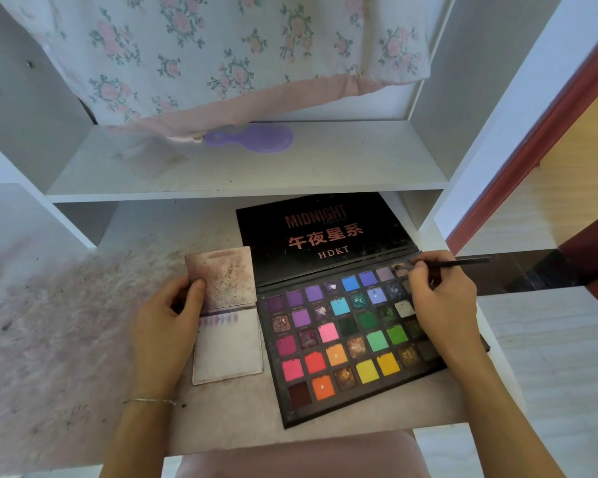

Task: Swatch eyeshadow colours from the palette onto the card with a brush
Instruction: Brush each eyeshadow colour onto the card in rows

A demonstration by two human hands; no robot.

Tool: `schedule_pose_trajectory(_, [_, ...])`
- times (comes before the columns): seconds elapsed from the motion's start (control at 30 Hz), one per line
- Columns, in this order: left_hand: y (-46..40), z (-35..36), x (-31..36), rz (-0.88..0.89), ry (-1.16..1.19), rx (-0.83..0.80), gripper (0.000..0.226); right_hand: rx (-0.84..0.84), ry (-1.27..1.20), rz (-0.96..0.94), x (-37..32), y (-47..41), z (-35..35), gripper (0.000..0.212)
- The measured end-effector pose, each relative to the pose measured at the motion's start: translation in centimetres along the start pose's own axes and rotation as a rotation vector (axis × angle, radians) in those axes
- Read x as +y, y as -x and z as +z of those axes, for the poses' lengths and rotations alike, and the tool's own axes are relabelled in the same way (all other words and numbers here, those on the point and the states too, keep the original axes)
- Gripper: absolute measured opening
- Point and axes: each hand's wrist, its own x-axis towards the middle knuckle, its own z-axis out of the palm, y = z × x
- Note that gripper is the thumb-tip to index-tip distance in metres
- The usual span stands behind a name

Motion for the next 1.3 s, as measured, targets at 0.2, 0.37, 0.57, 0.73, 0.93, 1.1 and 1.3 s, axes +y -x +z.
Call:
schedule_pose_trajectory(0.2, [0.0,0.0,0.1,0.000,-0.026,-0.005,0.021,-0.146,-0.107,-0.012,-1.8,0.9,1.7,0.026])
schedule_pose_trajectory(0.37, [0.0,0.0,0.2,-0.017,-0.032,-0.003,0.022,-0.267,-0.178,-0.062,-3.8,2.6,4.1,0.025])
schedule_pose_trajectory(0.57, [-0.1,0.0,0.2,-0.036,-0.027,-0.010,0.020,-0.452,-0.224,-0.096,-5.3,4.6,7.4,0.021])
schedule_pose_trajectory(0.73, [-0.1,0.0,-0.1,-0.029,-0.006,-0.002,0.018,-0.544,-0.214,-0.121,-6.2,5.4,9.1,0.018])
schedule_pose_trajectory(0.93, [-0.1,-0.1,-0.2,-0.004,0.003,0.021,0.012,-0.610,-0.165,-0.129,-6.5,5.4,9.9,0.020])
schedule_pose_trajectory(1.1, [-0.2,-0.1,-0.2,0.005,0.003,0.021,0.013,-0.607,-0.138,-0.136,-6.6,5.5,9.9,0.020])
schedule_pose_trajectory(1.3, [-0.1,-0.1,-0.2,0.014,-0.009,0.023,0.015,-0.628,-0.088,-0.148,-6.7,5.5,10.0,0.018])
